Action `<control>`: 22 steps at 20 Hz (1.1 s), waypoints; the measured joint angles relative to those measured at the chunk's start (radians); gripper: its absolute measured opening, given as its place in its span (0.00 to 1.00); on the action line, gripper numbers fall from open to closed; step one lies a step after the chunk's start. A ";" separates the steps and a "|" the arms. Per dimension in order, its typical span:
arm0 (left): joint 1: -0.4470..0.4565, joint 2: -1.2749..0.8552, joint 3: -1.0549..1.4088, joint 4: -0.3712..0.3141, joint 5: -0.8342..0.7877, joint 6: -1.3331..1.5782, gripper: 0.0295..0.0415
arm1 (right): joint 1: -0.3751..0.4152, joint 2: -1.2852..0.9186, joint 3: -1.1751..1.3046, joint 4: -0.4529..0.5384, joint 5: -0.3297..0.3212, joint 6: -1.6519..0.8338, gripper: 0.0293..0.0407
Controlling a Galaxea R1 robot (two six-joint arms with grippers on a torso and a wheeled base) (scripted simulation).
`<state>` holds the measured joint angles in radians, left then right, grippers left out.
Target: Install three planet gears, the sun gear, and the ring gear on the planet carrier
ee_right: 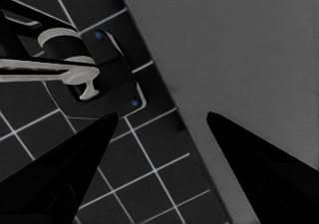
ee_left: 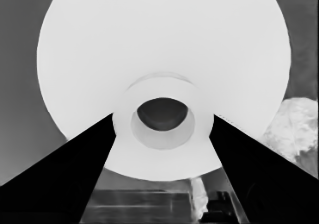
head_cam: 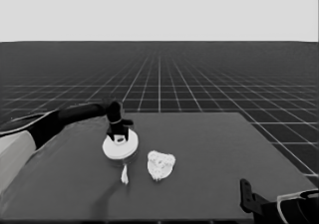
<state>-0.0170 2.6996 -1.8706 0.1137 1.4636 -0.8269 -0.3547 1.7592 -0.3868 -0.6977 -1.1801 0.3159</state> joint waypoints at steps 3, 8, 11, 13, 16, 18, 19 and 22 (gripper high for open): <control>-0.055 -0.006 0.014 -0.038 0.033 -0.006 0.44 | 0.000 0.000 0.000 0.000 0.000 0.000 0.81; -0.065 -0.005 0.013 -0.047 0.040 -0.005 0.44 | 0.000 0.000 0.000 0.000 0.000 0.000 0.81; -0.022 0.241 0.248 0.017 0.067 -0.492 0.44 | 0.000 0.000 0.000 0.000 0.000 0.000 0.81; -0.014 0.331 0.202 0.026 0.073 -0.527 0.44 | 0.000 0.000 0.000 0.000 0.000 0.000 0.81; -0.012 0.366 0.174 0.030 0.076 -0.536 0.44 | 0.000 0.000 0.000 0.000 0.000 0.000 0.81; -0.011 0.372 0.168 0.030 0.076 -0.537 0.44 | 0.000 0.000 0.000 0.000 0.000 0.000 0.81; 0.025 0.377 0.150 0.069 0.066 -0.526 0.44 | 0.000 0.000 0.000 0.000 0.000 0.000 0.81; 0.075 0.385 0.121 0.112 0.052 -0.510 0.44 | 0.000 0.000 0.000 0.000 0.000 0.000 0.81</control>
<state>0.0581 3.0847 -1.7494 0.2261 1.5159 -1.3366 -0.3547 1.7592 -0.3868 -0.6977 -1.1801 0.3159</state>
